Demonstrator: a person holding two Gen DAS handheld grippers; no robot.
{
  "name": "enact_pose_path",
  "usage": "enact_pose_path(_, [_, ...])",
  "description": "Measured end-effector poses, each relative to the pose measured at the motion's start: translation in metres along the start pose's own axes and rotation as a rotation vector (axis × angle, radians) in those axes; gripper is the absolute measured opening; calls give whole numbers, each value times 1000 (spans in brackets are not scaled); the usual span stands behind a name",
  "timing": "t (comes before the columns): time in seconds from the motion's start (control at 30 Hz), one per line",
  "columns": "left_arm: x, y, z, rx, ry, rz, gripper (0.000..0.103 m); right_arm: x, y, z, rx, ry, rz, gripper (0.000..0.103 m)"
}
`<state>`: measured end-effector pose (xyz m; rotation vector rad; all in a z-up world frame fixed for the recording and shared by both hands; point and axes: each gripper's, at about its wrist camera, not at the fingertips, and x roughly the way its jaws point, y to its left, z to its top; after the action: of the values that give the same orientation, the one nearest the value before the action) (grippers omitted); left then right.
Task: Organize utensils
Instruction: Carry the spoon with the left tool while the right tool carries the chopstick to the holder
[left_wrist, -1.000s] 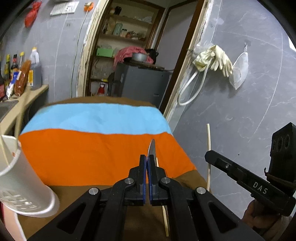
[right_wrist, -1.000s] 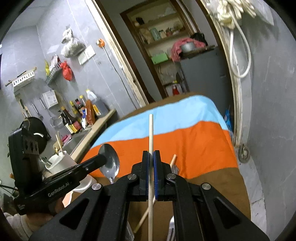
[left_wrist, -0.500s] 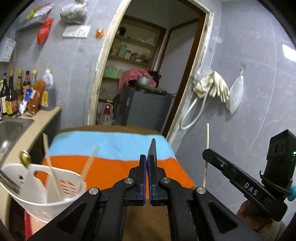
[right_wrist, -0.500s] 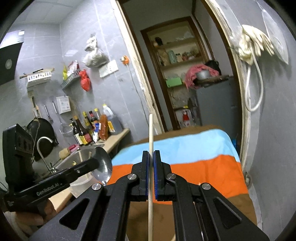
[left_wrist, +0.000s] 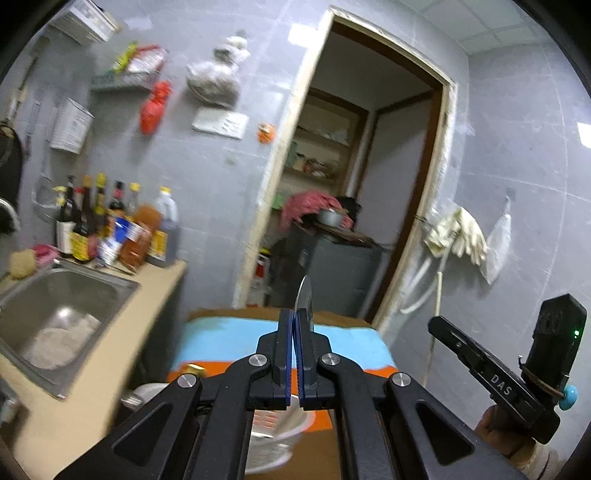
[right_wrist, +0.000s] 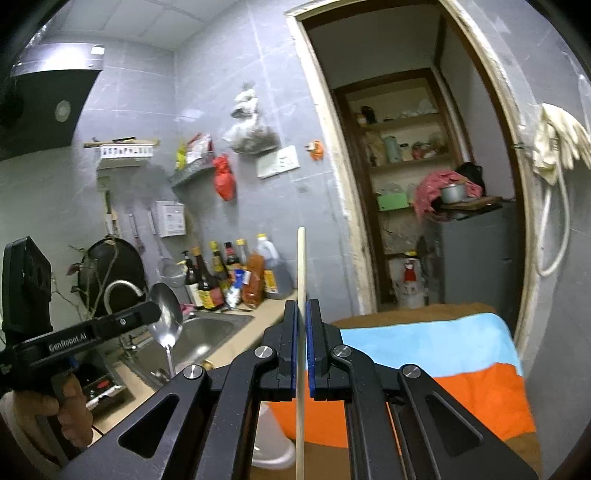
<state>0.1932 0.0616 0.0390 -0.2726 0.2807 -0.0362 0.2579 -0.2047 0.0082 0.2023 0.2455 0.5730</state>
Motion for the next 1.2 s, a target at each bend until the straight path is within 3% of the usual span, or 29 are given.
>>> enact_pose_path(0.27, [-23, 58, 20, 5, -96, 168, 2, 32, 42, 8, -4, -76, 76, 4])
enact_pose_path(0.43, [-18, 74, 22, 53, -124, 258, 2, 50, 55, 4, 15, -114, 92, 4])
enact_pose_path(1.2, [46, 90, -20, 106, -63, 350, 2, 119, 61, -44, 12, -46, 47, 4])
